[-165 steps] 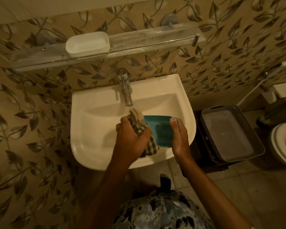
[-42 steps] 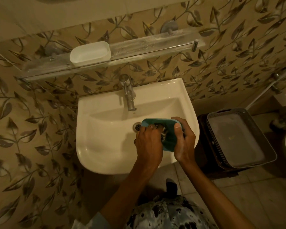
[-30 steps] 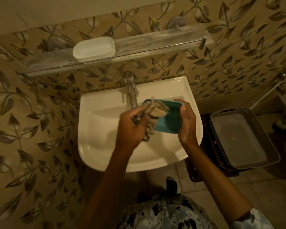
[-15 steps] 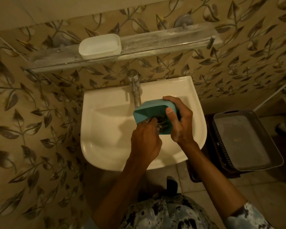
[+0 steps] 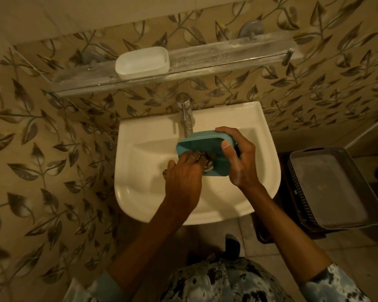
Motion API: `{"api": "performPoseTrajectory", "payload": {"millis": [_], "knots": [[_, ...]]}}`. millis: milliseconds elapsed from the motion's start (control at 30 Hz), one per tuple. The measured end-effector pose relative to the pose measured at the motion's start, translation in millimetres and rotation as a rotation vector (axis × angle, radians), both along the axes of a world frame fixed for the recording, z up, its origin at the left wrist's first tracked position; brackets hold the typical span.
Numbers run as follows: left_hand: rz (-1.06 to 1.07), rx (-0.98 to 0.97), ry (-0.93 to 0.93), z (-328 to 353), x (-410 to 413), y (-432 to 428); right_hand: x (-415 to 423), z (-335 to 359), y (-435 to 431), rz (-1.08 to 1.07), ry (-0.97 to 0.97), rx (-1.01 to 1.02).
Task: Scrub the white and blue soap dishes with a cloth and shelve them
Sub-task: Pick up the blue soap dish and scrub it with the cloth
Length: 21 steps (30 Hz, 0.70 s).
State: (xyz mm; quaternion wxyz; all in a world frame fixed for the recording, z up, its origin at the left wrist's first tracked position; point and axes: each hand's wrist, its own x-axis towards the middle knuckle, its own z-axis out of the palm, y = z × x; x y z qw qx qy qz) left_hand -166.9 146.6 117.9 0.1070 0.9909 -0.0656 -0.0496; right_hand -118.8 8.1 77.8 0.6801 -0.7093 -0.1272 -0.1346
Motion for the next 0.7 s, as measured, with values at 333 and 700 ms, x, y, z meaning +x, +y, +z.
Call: {"api": "performPoseTrajectory", "payload": {"millis": [333,700], "knots": [[0.047,-0.505,-0.069,11,-14,-53,7,1,-5,-0.022,0.007,0.023],[0.022,-0.158,-0.007,-8,-10,-17,0,7,-12,-0.017,0.006,0.032]]}}
